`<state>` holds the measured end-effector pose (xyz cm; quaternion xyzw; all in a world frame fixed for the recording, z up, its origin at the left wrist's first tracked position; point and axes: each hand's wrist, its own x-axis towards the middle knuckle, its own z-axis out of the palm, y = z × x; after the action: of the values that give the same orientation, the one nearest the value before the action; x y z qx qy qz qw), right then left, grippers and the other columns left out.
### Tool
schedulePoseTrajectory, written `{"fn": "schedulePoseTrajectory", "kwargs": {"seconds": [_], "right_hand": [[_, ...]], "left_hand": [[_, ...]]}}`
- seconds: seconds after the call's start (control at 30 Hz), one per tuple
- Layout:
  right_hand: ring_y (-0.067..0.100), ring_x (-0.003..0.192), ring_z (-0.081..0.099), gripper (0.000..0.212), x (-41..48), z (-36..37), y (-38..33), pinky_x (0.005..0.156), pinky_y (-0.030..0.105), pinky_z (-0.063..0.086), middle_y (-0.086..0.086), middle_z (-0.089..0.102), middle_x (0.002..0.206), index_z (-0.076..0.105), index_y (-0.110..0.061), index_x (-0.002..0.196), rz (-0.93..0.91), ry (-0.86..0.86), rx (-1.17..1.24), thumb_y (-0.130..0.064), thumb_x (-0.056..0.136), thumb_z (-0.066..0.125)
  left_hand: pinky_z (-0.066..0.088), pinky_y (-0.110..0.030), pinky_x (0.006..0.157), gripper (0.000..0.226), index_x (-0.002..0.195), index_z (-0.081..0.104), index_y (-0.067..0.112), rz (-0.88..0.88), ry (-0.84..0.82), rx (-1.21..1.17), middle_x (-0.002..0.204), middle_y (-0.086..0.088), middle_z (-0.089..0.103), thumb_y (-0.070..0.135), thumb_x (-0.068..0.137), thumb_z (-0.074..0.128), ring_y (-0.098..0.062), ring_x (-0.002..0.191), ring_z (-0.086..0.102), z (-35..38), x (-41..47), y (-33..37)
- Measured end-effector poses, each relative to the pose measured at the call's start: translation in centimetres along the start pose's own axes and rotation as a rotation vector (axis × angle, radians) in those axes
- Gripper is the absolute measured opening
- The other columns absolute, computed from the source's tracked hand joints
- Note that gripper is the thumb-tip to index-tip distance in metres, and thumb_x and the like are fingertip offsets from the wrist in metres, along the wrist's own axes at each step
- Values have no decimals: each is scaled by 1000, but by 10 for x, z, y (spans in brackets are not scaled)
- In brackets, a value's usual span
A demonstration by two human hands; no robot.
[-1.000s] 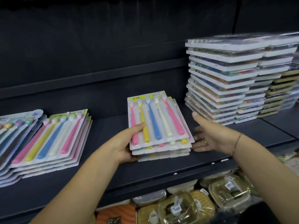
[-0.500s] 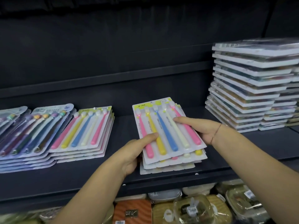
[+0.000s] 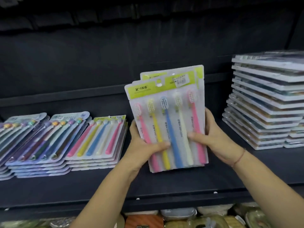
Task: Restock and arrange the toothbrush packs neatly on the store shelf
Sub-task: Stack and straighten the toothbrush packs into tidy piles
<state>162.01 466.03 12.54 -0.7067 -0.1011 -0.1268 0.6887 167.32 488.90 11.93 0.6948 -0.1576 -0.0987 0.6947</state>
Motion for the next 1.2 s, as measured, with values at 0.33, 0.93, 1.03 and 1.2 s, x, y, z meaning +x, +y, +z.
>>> {"fn": "schedulePoseTrajectory", "kwargs": {"seconds": [0.33, 0.93, 1.03, 1.2], "right_hand": [[-5, 71, 65, 109, -16, 17, 15, 66, 14, 51, -19, 71, 77, 45, -1, 124, 154, -156, -142, -67, 46, 85], [12, 125, 56, 101, -1, 30, 48, 104, 36, 47, -6, 58, 136, 34, -31, 144, 184, -48, 81, -53, 60, 87], [17, 118, 62, 86, 3, 34, 42, 103, 43, 47, -2, 66, 127, 47, -25, 137, 258, 20, 117, -51, 65, 85], [22, 110, 66, 77, 25, 41, 30, 106, 41, 45, 3, 75, 106, 72, -20, 112, 644, 45, 21, -69, 53, 82]], "left_hand": [[54, -36, 65, 85, 130, 54, 6, 42, -166, 131, 102, -3, 74, 39, 58, 86, -14, 80, 70, -12, -7, 2], [47, -36, 103, 87, 143, 40, 29, 6, -116, 20, 130, 9, 64, 44, 68, 82, -10, 121, 60, -11, 1, -22], [52, -37, 95, 73, 134, 53, 24, -86, -4, -63, 119, 4, 70, 42, 71, 86, -15, 110, 67, -7, 0, -12], [57, -35, 79, 41, 105, 72, 14, -492, 94, -182, 96, -5, 76, 42, 76, 79, -21, 90, 73, -9, 2, 15]]}}
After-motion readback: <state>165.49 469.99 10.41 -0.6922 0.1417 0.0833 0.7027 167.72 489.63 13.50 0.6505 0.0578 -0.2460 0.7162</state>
